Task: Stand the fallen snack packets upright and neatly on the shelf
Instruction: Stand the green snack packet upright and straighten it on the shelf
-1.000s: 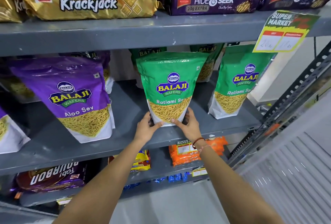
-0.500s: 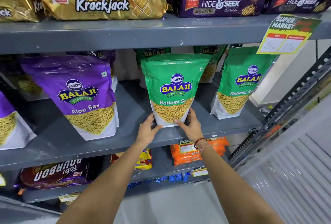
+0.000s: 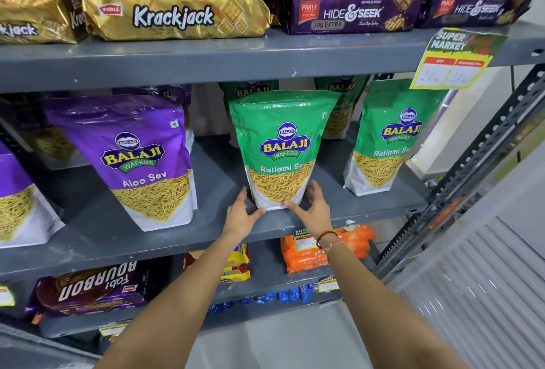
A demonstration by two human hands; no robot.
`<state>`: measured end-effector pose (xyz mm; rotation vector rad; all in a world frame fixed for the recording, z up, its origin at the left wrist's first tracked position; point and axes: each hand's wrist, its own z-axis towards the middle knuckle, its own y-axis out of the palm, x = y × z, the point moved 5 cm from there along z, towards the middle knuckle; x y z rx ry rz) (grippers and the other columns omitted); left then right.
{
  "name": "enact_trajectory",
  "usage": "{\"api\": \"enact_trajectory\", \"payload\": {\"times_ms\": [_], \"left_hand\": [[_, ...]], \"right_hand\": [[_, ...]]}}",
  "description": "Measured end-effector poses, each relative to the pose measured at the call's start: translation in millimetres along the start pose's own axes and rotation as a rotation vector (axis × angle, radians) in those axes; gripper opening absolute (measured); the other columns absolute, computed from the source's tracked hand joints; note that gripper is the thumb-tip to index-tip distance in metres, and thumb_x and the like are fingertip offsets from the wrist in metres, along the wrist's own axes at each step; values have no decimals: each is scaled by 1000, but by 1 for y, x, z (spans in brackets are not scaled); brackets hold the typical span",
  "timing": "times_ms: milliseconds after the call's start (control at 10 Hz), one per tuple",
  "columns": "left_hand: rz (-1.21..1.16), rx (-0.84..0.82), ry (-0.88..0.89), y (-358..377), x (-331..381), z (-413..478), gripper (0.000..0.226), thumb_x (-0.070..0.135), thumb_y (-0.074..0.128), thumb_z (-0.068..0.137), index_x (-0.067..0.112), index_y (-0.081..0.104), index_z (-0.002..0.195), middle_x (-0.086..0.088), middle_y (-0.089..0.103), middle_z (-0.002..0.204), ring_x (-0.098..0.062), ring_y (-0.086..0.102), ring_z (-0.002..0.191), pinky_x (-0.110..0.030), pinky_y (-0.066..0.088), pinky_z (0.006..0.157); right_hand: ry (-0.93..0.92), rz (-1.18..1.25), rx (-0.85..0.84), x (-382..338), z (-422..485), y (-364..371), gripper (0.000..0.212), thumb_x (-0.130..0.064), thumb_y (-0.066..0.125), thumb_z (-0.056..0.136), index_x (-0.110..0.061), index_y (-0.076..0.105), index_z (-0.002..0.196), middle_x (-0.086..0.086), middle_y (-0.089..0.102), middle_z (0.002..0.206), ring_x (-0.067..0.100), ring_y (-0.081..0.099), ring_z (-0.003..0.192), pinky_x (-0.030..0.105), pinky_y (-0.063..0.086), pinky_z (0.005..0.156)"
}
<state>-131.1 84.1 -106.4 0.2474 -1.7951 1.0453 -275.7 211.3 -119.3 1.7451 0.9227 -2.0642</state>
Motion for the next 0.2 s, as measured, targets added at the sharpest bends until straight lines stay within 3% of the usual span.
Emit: {"api": "enact_trajectory", "payload": {"times_ms": [100,200], "left_hand": [[72,12,38,-9,-1,-6,71,20,68,82,7,34,142,-13,44,146,-31,41,134,-45,35,111],[115,-13,127,-21,7,-23,52,22,65,85,8,50,133,-12,55,136,-26,50,127,-38,38,109]], "right_hand": [[-25,-11,102,-2,-17,0,64,-29,73,79,-12,43,132,11,54,133,23,50,123,37,42,103],[-135,-143,194,-21,-38,3,34,-28,60,90,-11,54,119,11,59,119,28,50,115,31,39,90]]}}
